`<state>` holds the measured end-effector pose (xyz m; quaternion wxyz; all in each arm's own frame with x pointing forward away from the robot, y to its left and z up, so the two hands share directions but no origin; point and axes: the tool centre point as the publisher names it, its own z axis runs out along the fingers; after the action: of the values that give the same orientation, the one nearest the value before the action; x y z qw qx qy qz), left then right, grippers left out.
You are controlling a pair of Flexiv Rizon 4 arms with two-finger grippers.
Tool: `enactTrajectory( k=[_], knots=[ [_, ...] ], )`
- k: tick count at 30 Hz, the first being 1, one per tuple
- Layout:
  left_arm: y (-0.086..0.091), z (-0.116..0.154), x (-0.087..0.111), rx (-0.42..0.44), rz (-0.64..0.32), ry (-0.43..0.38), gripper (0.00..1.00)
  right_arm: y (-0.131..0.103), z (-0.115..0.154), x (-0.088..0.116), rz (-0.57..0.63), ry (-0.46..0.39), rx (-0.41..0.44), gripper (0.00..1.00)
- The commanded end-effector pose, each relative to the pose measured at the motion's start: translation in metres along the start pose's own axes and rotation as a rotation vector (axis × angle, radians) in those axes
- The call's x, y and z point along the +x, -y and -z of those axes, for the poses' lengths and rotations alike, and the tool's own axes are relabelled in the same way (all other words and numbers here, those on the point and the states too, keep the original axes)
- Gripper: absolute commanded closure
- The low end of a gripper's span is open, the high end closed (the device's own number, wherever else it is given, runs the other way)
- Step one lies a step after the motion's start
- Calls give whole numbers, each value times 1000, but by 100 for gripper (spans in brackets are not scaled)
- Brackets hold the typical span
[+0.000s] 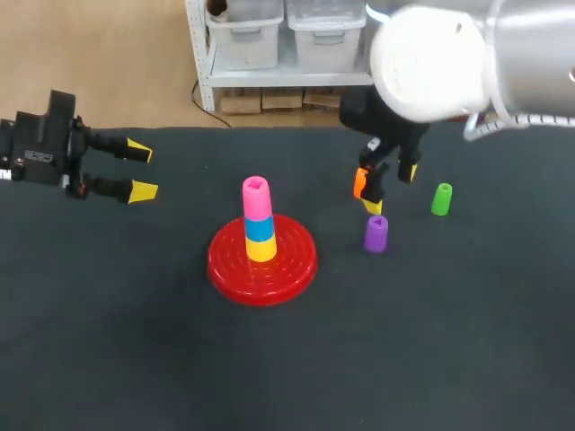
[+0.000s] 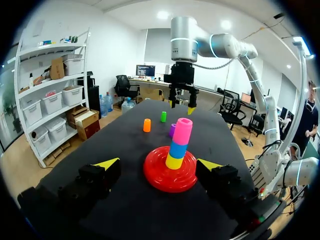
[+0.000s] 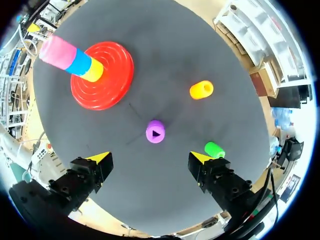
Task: Pick up and stack the cylinders on the red base in this order: pink,purple,orange,green
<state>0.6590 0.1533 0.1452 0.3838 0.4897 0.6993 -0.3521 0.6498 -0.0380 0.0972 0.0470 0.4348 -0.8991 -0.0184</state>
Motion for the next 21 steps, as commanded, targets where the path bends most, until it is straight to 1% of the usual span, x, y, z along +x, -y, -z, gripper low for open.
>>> enactTrajectory(
  k=[1,5,7,10,12,21],
  knots=[
    [-1,0,1,3,-3,3,0,-10,-10,11,-7,302,68,0],
    [-1,0,1,3,-3,3,0,-8,-21,8,-40,307,66,0],
    [-1,0,1,3,-3,3,0,-7,-24,5,-44,302,77,0],
    [-1,0,1,3,-3,3,0,-5,-29,0,-49,291,69,0],
    [-1,0,1,3,-3,3,0,-4,-33,-3,-47,263,52,0],
    [-1,0,1,3,-3,3,0,2,-48,-13,-61,149,21,0]
  ],
)
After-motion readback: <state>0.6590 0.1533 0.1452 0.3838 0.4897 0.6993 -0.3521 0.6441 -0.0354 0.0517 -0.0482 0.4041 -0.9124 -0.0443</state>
